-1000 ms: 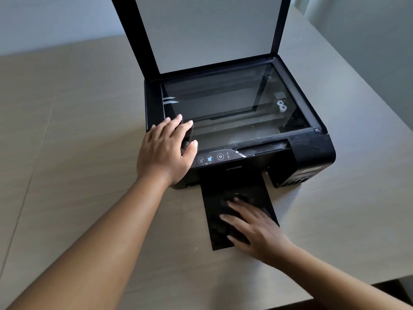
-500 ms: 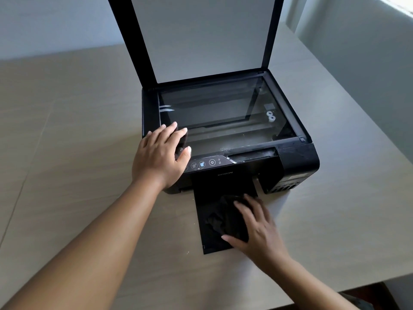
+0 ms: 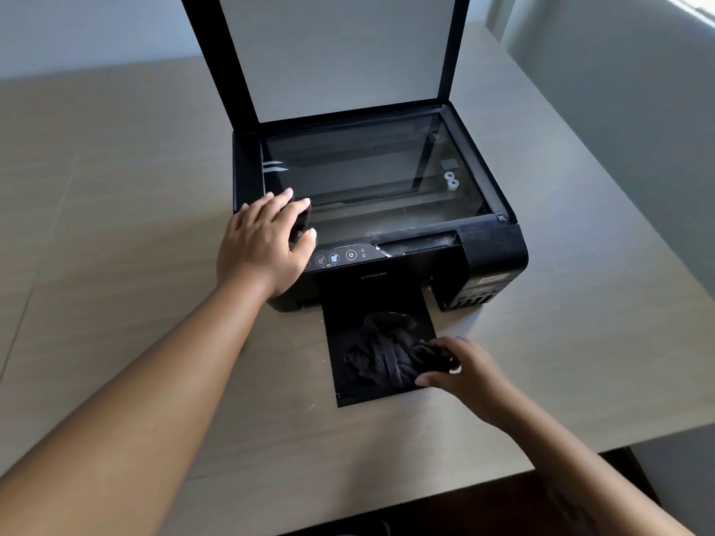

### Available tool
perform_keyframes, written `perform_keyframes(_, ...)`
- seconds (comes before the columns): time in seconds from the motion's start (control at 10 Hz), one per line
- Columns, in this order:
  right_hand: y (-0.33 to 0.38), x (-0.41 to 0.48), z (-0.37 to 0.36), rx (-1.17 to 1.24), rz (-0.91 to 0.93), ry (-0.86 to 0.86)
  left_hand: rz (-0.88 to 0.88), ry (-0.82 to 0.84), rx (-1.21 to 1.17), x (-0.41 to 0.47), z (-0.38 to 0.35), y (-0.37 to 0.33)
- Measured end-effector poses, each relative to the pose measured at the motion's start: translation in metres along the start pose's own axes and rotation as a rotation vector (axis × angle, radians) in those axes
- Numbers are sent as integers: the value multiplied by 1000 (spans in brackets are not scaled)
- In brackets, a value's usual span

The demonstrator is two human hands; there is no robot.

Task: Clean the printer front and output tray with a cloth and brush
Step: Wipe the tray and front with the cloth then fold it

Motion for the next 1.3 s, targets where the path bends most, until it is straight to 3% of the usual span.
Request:
perform_keyframes(0.1, 2, -3, 3, 359, -166, 30, -2, 0, 3, 0, 0, 0)
perform_keyframes(0.2, 8, -8, 13, 460, -185, -13, -3, -9, 2, 0, 0, 0)
perform_keyframes(0.3, 26, -12, 27, 364, -118, -81, -4, -16, 2, 0, 1, 0)
perform_keyframes(0.4, 59, -19, 37, 420, 19, -69, -7, -13, 3, 0, 0, 0)
perform_keyframes(0.5, 100, -24, 48, 578, 174, -219, -5, -9, 7, -1, -1, 0)
perform_keyframes(0.6, 135, -12, 61, 586, 338, -570, -5, -8, 13, 0, -1, 0)
perform_keyframes(0.7, 152, 23, 45, 252, 454, -591, -4, -3, 16, 0, -1, 1)
perform_keyframes(0.8, 151, 50, -4, -301, 520, -432, -5, -8, 14, 0, 0, 0)
perform_keyframes(0.9, 155, 49, -12, -498, 634, -318, -7, -9, 13, -1, 1, 1)
perform_keyframes(1.0, 146, 52, 18, -612, 679, -309, -6, -11, 12, -1, 1, 0)
perform_keyframes(1.1, 143, 52, 12, -595, 513, -354, -6, -15, 10, 0, 1, 0)
perform_keyframes(1.2, 150, 43, -21, -568, 597, -303, -13, -15, 14, -1, 1, 1)
perform_keyframes(1.3, 137, 40, 2, -635, 702, -240, -13, -17, 14, -1, 1, 1)
Point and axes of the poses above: each hand's wrist, its own x-axis towards the middle knuckle, its own z-axis out of the back of the hand, y = z × x, the point moved 5 cm from there along x, towards the middle knuckle, and after that the axes turned 14 degrees about x, right-handed, at the moved point
